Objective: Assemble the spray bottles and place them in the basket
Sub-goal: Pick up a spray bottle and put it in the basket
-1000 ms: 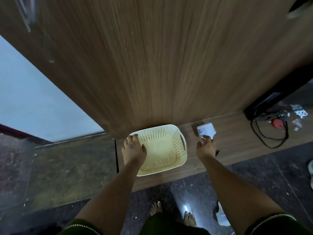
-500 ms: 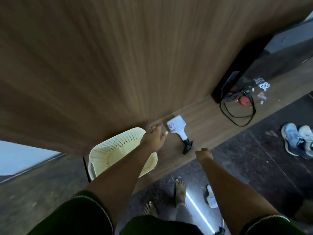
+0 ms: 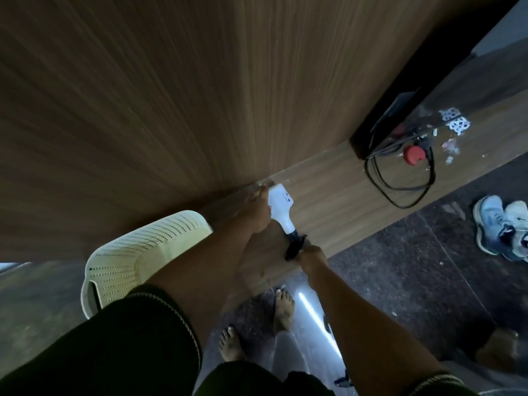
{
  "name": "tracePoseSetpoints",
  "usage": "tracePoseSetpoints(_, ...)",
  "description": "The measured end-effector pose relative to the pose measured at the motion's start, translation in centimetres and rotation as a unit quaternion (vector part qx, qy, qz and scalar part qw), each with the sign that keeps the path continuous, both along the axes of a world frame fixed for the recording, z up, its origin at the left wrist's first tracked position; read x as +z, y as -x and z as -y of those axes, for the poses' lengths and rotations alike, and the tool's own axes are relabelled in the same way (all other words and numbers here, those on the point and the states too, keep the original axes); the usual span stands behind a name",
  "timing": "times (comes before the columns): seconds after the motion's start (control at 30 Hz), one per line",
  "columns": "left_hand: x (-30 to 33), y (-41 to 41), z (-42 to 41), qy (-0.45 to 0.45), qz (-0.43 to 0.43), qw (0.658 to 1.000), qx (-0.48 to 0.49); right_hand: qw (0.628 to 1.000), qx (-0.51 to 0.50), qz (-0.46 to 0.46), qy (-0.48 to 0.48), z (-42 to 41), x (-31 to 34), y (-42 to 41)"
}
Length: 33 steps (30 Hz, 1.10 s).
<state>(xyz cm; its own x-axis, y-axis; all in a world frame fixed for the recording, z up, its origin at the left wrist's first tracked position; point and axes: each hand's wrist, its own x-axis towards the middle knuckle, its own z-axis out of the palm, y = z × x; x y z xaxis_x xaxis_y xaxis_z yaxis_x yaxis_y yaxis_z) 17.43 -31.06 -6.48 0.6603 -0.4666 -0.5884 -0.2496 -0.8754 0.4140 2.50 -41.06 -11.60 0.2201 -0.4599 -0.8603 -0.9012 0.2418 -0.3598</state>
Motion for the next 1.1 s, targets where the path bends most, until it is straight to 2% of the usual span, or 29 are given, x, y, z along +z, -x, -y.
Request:
tracePoseSetpoints(0.1,-0.8,0.0,0.8,0.000,-0.016,1.000,0.024,1.000,-0.011,0.019,0.004,0.2,-1.2,-0.7)
tracePoseSetpoints(0.3,-1.4,0.4,1.1,0.039,-0.016,0.994,0.105,0.998,-0.057,-0.010,-0.023,0.4,-0.9,-1.8)
tracePoseSetpoints(0.43,0.3,0.0,0.6,0.055,0.057,0.985,0.152,0.996,-0.073,0.034,0.034,-0.5,-0.3,-3.0)
tracePoseSetpoints(0.57,4.1,0.1,-0.9,0.057,0.111,0.965,0.229,0.986,-0.056,0.086,0.133,-1.0,5.0,-5.6)
tracePoseSetpoints(0.73,9.0,0.8,-5.0,0.107,0.110,0.928,0.340,0.968,-0.014,0.178,0.177,-2.1,11.1,-7.7)
tracePoseSetpoints(0.93,13.6,2.4,-10.6,0.173,0.079,0.889,0.416,0.926,0.060,0.283,0.242,-6.0,17.5,-9.0)
tracePoseSetpoints(1.0,14.4,3.0,-13.1,0.187,0.068,0.874,0.443,0.896,0.121,0.328,0.274,-8.2,19.5,-9.2)
tracePoseSetpoints(1.1,14.6,4.3,-17.8,0.153,0.044,0.869,0.468,0.829,0.229,0.389,0.330,-12.4,21.8,-9.7)
